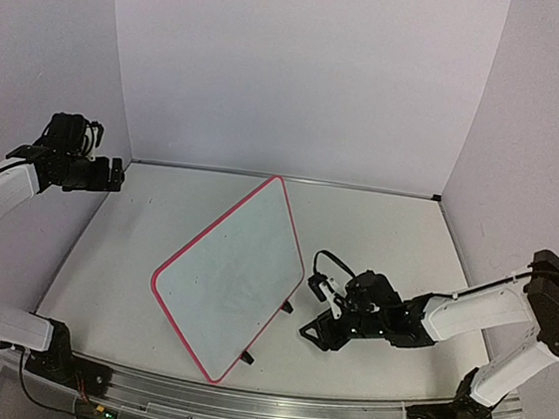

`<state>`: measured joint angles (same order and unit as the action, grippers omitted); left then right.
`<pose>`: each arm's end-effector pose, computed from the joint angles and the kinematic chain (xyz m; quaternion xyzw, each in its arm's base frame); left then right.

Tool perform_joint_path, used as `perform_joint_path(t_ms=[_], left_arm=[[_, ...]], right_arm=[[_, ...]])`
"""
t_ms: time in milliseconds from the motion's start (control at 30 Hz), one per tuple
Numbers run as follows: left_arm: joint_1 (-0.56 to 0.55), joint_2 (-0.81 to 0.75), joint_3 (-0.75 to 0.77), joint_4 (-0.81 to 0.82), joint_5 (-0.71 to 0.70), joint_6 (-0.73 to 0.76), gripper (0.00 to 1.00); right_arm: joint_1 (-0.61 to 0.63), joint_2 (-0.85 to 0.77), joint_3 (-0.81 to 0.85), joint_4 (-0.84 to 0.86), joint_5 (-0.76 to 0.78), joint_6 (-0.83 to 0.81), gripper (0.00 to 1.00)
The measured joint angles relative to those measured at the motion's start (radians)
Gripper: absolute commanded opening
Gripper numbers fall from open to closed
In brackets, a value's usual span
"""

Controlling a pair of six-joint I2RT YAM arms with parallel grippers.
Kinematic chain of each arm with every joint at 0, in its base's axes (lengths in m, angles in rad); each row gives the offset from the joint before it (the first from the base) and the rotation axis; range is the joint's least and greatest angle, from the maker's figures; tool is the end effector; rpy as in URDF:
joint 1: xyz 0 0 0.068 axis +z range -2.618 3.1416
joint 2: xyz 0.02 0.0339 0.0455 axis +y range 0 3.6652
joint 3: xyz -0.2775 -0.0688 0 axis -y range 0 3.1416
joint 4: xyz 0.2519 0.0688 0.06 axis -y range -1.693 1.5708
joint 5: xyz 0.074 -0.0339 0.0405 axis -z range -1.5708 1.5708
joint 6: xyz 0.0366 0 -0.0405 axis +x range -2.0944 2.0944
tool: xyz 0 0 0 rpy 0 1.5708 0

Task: Write a sentence on the whiteboard
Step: Pick up the whiteboard stand from the center of the board.

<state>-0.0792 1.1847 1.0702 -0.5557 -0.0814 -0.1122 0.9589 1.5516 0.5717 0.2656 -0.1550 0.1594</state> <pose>0.2586 -0.0175 0.3328 -0.0325 0.8992 -0.0051 0.4364 0.1608 0.2390 0.1430 -0.3826 0.8229 0.2793 0.3136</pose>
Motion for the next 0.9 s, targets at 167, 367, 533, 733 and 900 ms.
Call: perform_joint_path(t_ms=[167,367,533,733,900], left_arm=[[0.0,0.0,0.0,0.0,-0.001,0.008,1.0],[0.0,-0.011,-0.01,0.005,-0.014,0.009,1.0],[0.0,-0.035,-0.02,0.008,-0.027,0.01,0.99],[0.0,-0.028,-0.02,0.007,-0.027,0.01,1.0],[0.0,-0.01,-0.02,0.007,-0.026,0.01,1.0]], right_arm=[[0.013,0.094,0.072,0.059,0.036,-0.036,0.49],[0.017,0.176,0.133,0.103,0.045,-0.056,0.45],[0.018,0.23,0.165,0.116,0.055,-0.068,0.39],[0.022,0.273,0.191,0.127,0.07,-0.085,0.32],[0.024,0.301,0.196,0.141,0.088,-0.089,0.28]])
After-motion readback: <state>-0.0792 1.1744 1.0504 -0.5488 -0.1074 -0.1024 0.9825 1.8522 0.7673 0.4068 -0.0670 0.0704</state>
